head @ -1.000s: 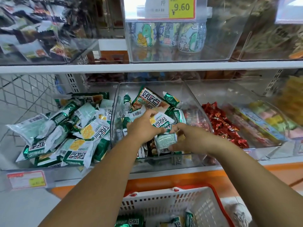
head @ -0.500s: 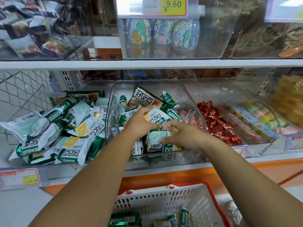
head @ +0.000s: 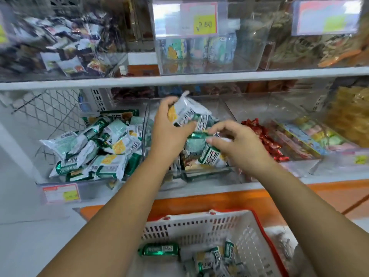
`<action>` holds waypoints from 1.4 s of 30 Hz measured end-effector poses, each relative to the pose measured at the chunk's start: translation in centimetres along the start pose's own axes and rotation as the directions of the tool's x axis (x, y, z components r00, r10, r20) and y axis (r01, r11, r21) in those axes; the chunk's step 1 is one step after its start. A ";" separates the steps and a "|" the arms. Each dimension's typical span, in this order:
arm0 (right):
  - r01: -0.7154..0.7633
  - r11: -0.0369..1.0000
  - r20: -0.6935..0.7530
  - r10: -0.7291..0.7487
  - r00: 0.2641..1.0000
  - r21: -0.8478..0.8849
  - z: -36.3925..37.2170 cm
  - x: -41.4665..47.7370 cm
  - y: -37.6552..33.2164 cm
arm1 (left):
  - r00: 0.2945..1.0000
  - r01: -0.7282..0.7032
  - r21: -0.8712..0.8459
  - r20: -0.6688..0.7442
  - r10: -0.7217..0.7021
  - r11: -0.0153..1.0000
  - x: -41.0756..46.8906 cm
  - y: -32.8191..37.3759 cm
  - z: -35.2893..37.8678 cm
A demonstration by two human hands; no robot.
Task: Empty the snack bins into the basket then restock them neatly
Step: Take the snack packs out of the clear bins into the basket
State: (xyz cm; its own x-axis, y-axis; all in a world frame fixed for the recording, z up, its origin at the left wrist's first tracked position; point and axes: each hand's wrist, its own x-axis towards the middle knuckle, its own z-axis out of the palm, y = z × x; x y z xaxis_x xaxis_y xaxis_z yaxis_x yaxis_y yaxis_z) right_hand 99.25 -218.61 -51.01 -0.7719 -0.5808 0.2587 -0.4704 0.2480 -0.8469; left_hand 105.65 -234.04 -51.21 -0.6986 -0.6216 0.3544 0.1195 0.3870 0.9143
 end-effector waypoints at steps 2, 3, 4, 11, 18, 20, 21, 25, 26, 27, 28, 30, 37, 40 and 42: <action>0.048 0.998 -0.035 -0.047 0.998 0.038 -0.9 -2.2 -1.4 | 0.999 -0.040 -0.086 -0.007 0.039 0.995 -1.8 2.1 -0.9; 0.062 0.997 -0.041 -0.060 0.997 0.038 -1.4 -3.6 -1.6 | 0.998 -0.056 -0.113 0.000 0.056 0.992 -2.9 2.5 -1.2; 0.063 0.997 -0.033 -0.062 0.998 0.033 -1.7 -5.0 -1.6 | 0.997 -0.074 -0.128 0.018 0.076 0.989 -4.2 2.8 -1.3; -0.387 0.922 0.127 0.386 0.914 -0.019 -0.5 -14.1 7.9 | 0.980 0.149 0.052 0.122 -0.155 0.987 -16.1 -7.7 0.8; -0.739 0.650 0.137 0.760 0.636 -0.176 6.0 -22.7 23.5 | 0.641 0.639 0.308 0.294 -0.709 0.705 -27.6 -20.2 2.8; -0.773 0.605 0.102 0.795 0.598 -0.192 7.8 -24.1 25.7 | 0.559 0.677 0.364 0.312 -0.769 0.640 -29.1 -22.4 3.0; -0.780 0.602 0.087 0.798 0.597 -0.169 8.6 -24.8 26.7 | 0.514 0.699 0.365 0.342 -0.787 0.615 -29.5 -23.3 3.3; -0.785 0.606 0.123 0.795 0.594 -0.125 10.3 -26.2 28.3 | 0.349 0.733 0.398 0.477 -0.807 0.552 -29.6 -25.1 4.9; -0.780 0.608 0.104 0.794 0.599 -0.147 10.3 -26.2 28.2 | 0.344 0.682 0.456 0.490 -0.801 0.572 -29.5 -25.1 5.0; -0.769 0.615 0.069 0.787 0.613 -0.175 10.1 -25.9 28.1 | 0.358 0.627 0.502 0.494 -0.792 0.596 -29.1 -24.8 5.0; -0.752 0.627 0.023 0.771 0.637 -0.204 9.8 -25.2 27.5 | 0.387 0.585 0.521 0.495 -0.778 0.622 -28.6 -24.4 5.0; -0.728 0.652 -0.071 0.733 0.677 -0.211 9.4 -23.3 25.2 | 0.462 0.542 0.489 0.506 -0.728 0.684 -27.4 -23.0 4.8; -0.392 0.915 -0.278 0.402 0.872 0.092 8.6 -15.1 12.8 | 0.933 0.119 0.296 0.292 -0.209 0.948 -18.5 -11.8 1.9; -0.151 0.981 -0.364 0.184 0.913 0.118 7.1 -11.2 5.9 | 0.971 -0.117 0.306 0.234 0.044 0.945 -13.9 -6.5 -1.2; -0.046 0.998 -0.334 0.057 0.941 0.043 5.7 -8.3 3.0 | 0.975 -0.187 0.356 0.182 0.128 0.916 -11.2 -4.3 -3.5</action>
State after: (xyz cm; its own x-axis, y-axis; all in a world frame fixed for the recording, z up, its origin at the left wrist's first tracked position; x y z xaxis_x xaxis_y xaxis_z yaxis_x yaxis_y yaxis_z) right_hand 106.70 -217.43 -58.34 -0.8960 -0.2736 0.3498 -0.4158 0.2405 -0.8771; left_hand 115.47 -231.08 -58.40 -0.7939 -0.4327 0.4272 -0.0114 0.7131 0.7010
